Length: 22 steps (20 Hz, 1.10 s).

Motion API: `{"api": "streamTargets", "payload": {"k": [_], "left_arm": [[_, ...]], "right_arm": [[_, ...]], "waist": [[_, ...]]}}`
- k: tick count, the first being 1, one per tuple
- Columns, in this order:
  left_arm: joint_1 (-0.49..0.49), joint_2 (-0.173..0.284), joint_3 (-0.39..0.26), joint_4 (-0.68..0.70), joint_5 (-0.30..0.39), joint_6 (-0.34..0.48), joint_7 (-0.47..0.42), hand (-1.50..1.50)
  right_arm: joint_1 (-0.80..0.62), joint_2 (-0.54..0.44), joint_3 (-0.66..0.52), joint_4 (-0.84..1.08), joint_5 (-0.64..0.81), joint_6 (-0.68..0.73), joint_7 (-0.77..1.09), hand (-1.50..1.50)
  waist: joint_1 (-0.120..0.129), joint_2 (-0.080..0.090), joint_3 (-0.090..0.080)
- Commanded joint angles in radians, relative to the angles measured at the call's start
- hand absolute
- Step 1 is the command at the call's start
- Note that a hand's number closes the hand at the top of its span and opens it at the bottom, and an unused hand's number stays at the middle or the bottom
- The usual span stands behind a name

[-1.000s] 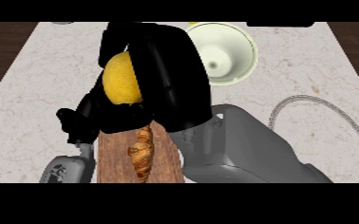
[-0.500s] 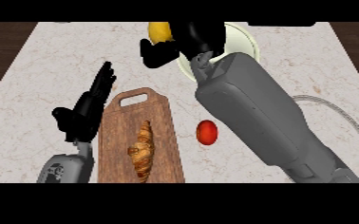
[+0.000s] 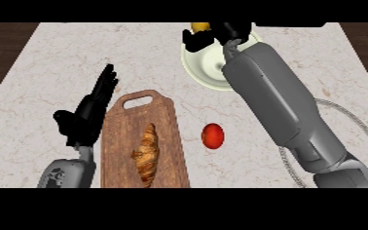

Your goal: Pick the lemon from the placemat and place it in the bowl

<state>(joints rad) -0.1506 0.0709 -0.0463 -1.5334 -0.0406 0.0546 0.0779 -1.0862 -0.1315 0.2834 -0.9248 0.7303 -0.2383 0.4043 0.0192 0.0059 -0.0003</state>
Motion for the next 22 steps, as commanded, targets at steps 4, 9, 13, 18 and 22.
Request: {"api": "streamTargets", "payload": {"k": [4,9,13,18,22], "left_arm": [[-0.019,-0.035,-0.041,-0.057,-0.025,0.025,0.061,0.0],[-0.011,-0.035,-0.027,0.036,-0.033,0.02,-0.023,0.0],[-0.061,-0.006,0.01,0.027,0.006,-0.012,0.013,0.0],[-0.01,-0.034,-0.027,-0.015,-0.03,0.021,0.02,0.0],[0.016,-0.023,-0.039,-0.008,-0.042,0.005,-0.01,0.0]], "right_arm": [[0.007,-0.006,-0.087,0.311,0.023,-0.15,-0.214,1.5],[-0.008,-0.018,-0.2,0.43,-0.097,-0.061,-0.298,1.5],[-0.001,-0.029,-0.251,0.515,-0.165,0.044,-0.434,-1.5],[-0.012,-0.066,-0.327,0.546,-0.232,0.089,-0.62,-1.5],[0.004,-0.073,-0.398,0.5,-0.3,0.052,-0.735,-1.5]], "waist": [[0.013,0.004,0.001],[0.015,0.011,0.001],[0.018,0.012,0.001],[0.016,0.007,0.001],[0.01,0.004,0.002]]}}
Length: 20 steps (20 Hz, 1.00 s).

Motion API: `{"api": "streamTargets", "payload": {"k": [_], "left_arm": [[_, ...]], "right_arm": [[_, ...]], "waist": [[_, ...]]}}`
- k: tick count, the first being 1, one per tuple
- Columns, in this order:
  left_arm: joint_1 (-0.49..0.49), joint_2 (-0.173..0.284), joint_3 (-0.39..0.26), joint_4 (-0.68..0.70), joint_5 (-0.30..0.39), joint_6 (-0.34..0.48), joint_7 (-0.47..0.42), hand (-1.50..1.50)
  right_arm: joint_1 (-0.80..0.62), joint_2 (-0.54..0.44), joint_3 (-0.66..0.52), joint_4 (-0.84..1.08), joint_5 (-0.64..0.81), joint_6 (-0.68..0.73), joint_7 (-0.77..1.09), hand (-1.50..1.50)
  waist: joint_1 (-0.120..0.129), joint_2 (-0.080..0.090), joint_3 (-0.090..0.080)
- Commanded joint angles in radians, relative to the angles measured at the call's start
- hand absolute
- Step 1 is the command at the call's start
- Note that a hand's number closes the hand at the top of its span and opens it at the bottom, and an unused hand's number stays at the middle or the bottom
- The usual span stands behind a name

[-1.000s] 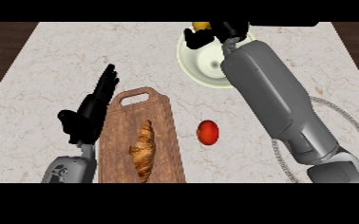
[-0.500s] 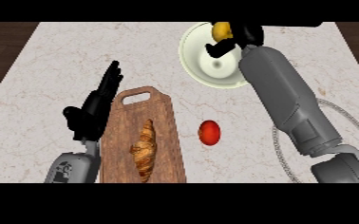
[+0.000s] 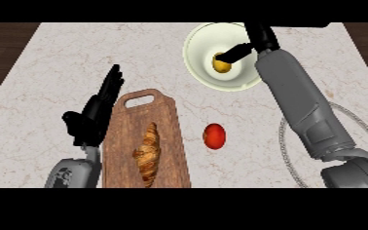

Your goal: Pick the lemon from the placemat and place it in the bowl

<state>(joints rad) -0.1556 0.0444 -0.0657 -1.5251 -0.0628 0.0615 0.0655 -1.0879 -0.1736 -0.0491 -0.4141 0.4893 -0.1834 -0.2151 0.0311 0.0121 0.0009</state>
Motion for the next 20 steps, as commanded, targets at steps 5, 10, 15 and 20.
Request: {"api": "streamTargets", "payload": {"k": [5,10,15,20], "left_arm": [[0.018,0.013,0.019,0.01,0.006,-0.011,-0.02,0.0],[0.058,0.022,0.016,-0.079,0.015,-0.017,0.041,0.0],[0.051,0.04,0.061,-0.017,0.048,-0.043,-0.009,0.0],[0.011,0.019,0.041,-0.014,0.016,-0.018,0.016,0.0]], "right_arm": [[-0.021,0.011,-0.132,-0.056,-0.125,-0.055,-0.073,-1.5],[0.021,-0.016,-0.173,-0.114,-0.206,0.068,-0.017,-1.5],[0.054,-0.101,-0.232,-0.203,-0.305,0.211,0.039,-1.5],[0.137,-0.168,-0.247,-0.234,-0.365,0.361,-0.006,-1.5]], "waist": [[-0.016,-0.008,-0.001],[-0.024,-0.014,-0.001],[-0.035,-0.016,-0.001],[-0.029,-0.012,-0.001]]}}
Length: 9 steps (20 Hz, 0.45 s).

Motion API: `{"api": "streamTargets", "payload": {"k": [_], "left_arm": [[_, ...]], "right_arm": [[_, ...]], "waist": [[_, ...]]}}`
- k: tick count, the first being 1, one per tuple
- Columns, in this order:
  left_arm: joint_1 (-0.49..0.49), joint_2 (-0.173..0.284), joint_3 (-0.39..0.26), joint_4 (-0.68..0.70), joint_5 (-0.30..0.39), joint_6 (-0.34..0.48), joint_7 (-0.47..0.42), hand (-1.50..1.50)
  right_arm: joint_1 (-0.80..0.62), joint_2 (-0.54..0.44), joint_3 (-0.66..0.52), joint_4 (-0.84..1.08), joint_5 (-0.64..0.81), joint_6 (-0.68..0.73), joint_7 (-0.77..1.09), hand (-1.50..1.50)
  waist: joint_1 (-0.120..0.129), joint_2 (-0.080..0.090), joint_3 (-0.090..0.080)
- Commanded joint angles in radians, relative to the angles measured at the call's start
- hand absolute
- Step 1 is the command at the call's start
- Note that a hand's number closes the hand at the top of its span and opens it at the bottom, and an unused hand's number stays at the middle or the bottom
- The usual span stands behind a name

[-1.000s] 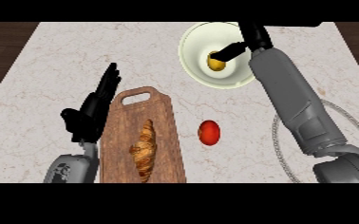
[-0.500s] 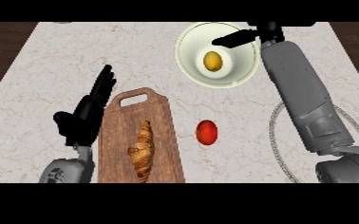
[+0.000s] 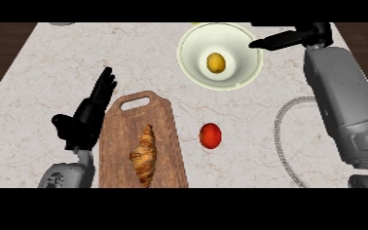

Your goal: Pick the lemon from the placemat and place it in the bowl

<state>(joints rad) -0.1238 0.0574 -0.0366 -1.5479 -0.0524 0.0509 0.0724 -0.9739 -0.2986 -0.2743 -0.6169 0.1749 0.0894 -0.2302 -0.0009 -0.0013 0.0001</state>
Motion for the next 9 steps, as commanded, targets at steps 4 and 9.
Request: {"api": "streamTargets", "payload": {"k": [4,9], "left_arm": [[-0.031,-0.019,-0.003,0.029,-0.015,0.013,-0.012,0.0],[-0.026,-0.01,-0.005,0.024,-0.02,-0.001,-0.002,0.0]], "right_arm": [[0.131,-0.026,0.006,-0.127,-0.072,0.137,-0.009,-1.5],[0.24,-0.049,0.024,-0.245,-0.094,0.188,0.006,-1.5]], "waist": [[0.001,0.001,0.0],[-0.001,0.0,0.0]]}}
